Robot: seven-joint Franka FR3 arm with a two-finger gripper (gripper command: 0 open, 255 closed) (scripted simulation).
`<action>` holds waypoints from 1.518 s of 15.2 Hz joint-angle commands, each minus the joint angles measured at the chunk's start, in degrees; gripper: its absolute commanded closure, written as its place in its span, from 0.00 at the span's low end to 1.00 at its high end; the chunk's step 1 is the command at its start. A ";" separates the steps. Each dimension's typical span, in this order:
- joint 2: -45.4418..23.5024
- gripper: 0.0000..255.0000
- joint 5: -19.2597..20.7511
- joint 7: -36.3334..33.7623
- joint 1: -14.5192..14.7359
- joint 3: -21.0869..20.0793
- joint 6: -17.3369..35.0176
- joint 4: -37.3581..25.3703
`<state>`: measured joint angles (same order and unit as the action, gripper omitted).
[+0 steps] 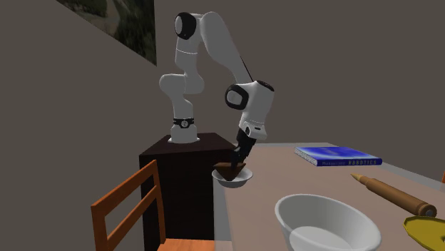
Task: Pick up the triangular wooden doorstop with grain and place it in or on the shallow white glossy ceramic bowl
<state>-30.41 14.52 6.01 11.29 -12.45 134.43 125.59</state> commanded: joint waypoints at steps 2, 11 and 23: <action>-0.99 1.00 0.32 -0.21 0.14 0.25 0.63 -0.21; -0.88 0.00 0.30 -0.29 0.16 0.20 0.69 -0.04; 3.51 0.00 -1.93 1.25 -0.37 -1.31 -5.90 -2.37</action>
<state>-26.93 12.61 7.25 10.93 -13.75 128.59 123.24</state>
